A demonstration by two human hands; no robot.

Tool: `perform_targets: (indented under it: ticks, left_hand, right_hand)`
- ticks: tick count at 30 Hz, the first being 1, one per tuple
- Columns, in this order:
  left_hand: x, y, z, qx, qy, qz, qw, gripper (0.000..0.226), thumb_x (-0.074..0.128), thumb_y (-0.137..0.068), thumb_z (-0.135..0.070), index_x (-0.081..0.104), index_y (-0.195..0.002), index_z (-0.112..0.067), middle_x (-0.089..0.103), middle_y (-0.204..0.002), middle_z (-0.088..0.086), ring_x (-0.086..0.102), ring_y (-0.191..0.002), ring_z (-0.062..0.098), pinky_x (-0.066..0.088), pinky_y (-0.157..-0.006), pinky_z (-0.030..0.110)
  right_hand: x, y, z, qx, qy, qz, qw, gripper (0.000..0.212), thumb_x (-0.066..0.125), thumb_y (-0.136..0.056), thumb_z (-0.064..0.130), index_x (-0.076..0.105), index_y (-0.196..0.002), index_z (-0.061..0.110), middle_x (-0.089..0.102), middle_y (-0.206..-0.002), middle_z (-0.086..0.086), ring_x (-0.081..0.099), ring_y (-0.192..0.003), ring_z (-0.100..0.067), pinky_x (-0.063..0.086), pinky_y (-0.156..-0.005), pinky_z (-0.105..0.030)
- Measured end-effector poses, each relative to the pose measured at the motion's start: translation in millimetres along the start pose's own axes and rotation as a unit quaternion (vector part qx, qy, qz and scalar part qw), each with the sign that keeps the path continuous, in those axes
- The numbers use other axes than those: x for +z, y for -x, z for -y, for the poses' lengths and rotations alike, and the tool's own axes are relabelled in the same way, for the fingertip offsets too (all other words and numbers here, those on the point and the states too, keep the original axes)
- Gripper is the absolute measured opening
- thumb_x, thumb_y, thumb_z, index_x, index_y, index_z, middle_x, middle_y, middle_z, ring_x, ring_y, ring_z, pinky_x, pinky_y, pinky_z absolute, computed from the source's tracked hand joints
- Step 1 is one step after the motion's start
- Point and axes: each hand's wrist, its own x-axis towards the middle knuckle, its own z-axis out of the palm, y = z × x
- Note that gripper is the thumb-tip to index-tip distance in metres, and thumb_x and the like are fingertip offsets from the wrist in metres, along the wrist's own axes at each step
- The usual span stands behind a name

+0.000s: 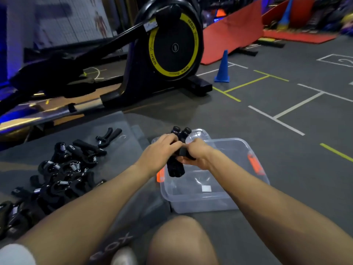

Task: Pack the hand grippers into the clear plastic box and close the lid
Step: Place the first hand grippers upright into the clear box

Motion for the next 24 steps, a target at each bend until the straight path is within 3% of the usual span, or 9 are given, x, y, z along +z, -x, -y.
perform_targets:
  ticks: [2,4,7,9,14,16,19,22,24]
  left_hand:
    - [6,-7,1,-0.004,0.034,-0.008,0.999,0.031,0.053,-0.087,-0.012,0.055,-0.118,-0.017,0.051,-0.116,0.002,0.045,-0.107,0.019,0.049,-0.082,0.037]
    - [16,-15,6,-0.008,0.059,-0.003,0.998,0.029,0.055,-0.086,-0.011,0.057,-0.114,-0.015,0.054,-0.113,0.003,0.048,-0.105,0.02,0.048,-0.084,0.038]
    - [32,-30,14,-0.048,0.13,0.011,0.99,0.024,0.052,-0.088,-0.011,0.059,-0.111,-0.009,0.056,-0.113,0.006,0.05,-0.105,0.021,0.045,-0.087,0.034]
    - [43,-40,18,-0.059,0.141,0.011,0.988,0.025,0.052,-0.087,-0.009,0.059,-0.111,-0.009,0.057,-0.112,0.008,0.053,-0.105,0.024,0.041,-0.079,0.028]
    - [78,-54,25,-0.096,0.245,0.021,0.964,0.034,0.053,-0.075,0.003,0.059,-0.106,-0.009,0.053,-0.099,0.0,0.054,-0.098,0.025,0.046,-0.086,0.033]
    - [92,-59,24,-0.129,0.291,0.043,0.947,0.036,0.043,-0.073,-0.008,0.056,-0.107,-0.011,0.05,-0.099,-0.006,0.052,-0.095,0.019,0.044,-0.086,0.028]
    - [112,-63,27,-0.14,0.306,0.093,0.937,0.051,0.031,-0.072,-0.019,0.057,-0.115,-0.012,0.051,-0.106,-0.006,0.045,-0.094,0.011,0.04,-0.085,0.013]
    - [122,-60,26,-0.126,0.325,0.118,0.93,0.038,0.035,-0.07,-0.014,0.059,-0.1,-0.012,0.056,-0.099,0.004,0.054,-0.092,0.024,0.049,-0.085,0.034]
    - [128,-55,28,-0.119,0.338,0.128,0.925,0.035,0.037,-0.071,-0.006,0.06,-0.098,-0.007,0.056,-0.101,0.008,0.055,-0.095,0.028,0.047,-0.087,0.039]
  right_hand:
    - [-3,-5,-1,0.003,-0.058,-0.002,0.998,0.031,0.044,-0.095,0.0,0.049,-0.124,-0.009,0.062,-0.116,-0.025,0.064,-0.105,-0.034,0.053,-0.094,-0.044]
    - [-5,-10,-2,0.016,-0.087,-0.002,0.996,0.033,0.043,-0.098,0.01,0.046,-0.127,-0.006,0.059,-0.124,-0.026,0.064,-0.106,-0.035,0.057,-0.087,-0.04]
    - [-12,-26,-4,0.033,-0.123,0.003,0.992,0.034,0.043,-0.1,0.017,0.051,-0.124,-0.005,0.06,-0.113,-0.024,0.061,-0.098,-0.031,0.054,-0.076,-0.03]
    - [-19,-39,-7,0.038,-0.163,0.014,0.986,0.032,0.043,-0.1,0.012,0.053,-0.121,-0.009,0.061,-0.115,-0.026,0.062,-0.093,-0.03,0.055,-0.074,-0.029]
    - [-35,-75,-22,0.085,-0.236,0.017,0.968,0.017,0.045,-0.096,-0.002,0.059,-0.087,-0.002,0.062,-0.088,-0.015,0.061,-0.078,-0.023,0.059,-0.056,-0.025]
    - [-39,-90,-33,0.113,-0.244,0.011,0.963,0.016,0.044,-0.094,-0.006,0.057,-0.085,-0.003,0.061,-0.084,-0.017,0.06,-0.076,-0.024,0.059,-0.075,-0.03]
    - [-42,-109,-48,0.16,-0.239,0.006,0.958,0.023,0.038,-0.094,-0.011,0.054,-0.08,-0.003,0.066,-0.067,-0.017,0.059,-0.081,-0.026,0.038,-0.109,-0.041]
    - [-44,-121,-61,0.191,-0.23,0.001,0.954,0.026,0.034,-0.095,-0.01,0.052,-0.078,-0.003,0.063,-0.073,-0.016,0.055,-0.098,-0.026,0.034,-0.109,-0.04]
    - [-45,-128,-71,0.209,-0.211,0.007,0.955,0.026,0.034,-0.095,-0.01,0.052,-0.078,-0.001,0.065,-0.064,-0.014,0.058,-0.085,-0.023,0.042,-0.102,-0.034]
